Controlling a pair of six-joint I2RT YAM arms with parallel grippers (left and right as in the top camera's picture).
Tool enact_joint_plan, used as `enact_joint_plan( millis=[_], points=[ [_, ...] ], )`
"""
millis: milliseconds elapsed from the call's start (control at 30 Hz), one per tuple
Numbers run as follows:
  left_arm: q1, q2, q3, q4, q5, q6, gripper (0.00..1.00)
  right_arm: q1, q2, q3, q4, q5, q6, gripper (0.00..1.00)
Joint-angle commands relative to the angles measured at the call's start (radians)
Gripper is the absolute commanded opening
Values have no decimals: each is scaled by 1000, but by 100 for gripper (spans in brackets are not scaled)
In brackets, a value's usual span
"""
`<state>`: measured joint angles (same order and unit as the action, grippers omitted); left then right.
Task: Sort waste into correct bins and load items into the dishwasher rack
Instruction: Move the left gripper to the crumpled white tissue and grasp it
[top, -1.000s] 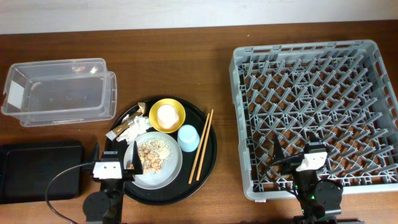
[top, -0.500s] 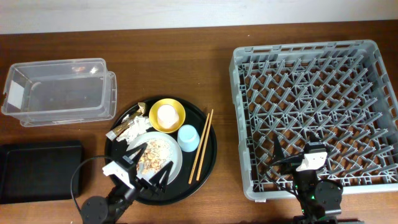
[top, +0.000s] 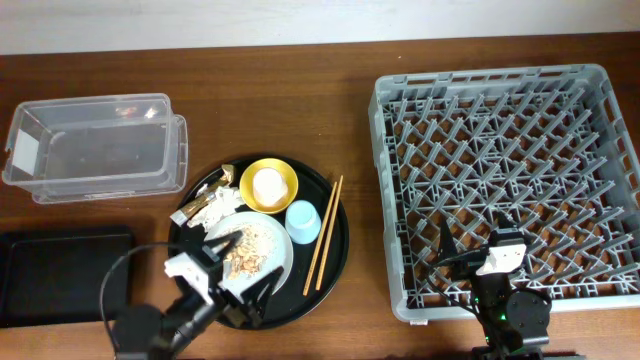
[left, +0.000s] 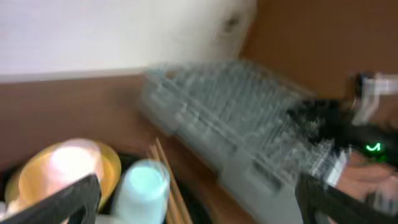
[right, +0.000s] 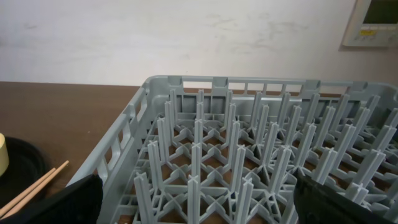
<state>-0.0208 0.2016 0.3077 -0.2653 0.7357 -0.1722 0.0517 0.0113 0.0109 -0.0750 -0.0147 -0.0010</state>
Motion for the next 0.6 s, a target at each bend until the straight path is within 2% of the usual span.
enact_joint_plan(
  millis=[0, 67, 133, 267, 433, 500, 533, 567],
  points=[
    [-3, 219, 307, -220, -349, 244, 99, -6, -2, -5, -5, 12, -2, 99],
    [-3, 335, 445, -347, -497, 245, 99, -6, -2, -5, -5, 12, -2, 98],
    [-3, 487, 614, -498, -569, 245, 99, -6, -2, -5, -5, 12, -2, 98],
    [-3, 635, 739, -569, -546, 245, 99, -6, -2, -5, -5, 12, -2, 98],
    [-3, 741, 744, -562, -380, 245, 100, -6, -2, -5, -5, 12, -2, 98],
    [-3, 781, 744, -557, -422, 245, 99, -6, -2, -5, -5, 12, -2, 99],
    [-3, 807, 744, -556, -481, 245, 94, -6, -2, -5, -5, 12, -2, 98],
    [-3, 833, 744, -556, -533, 242, 80, -6, -2, -5, -5, 12, -2, 98]
  ],
)
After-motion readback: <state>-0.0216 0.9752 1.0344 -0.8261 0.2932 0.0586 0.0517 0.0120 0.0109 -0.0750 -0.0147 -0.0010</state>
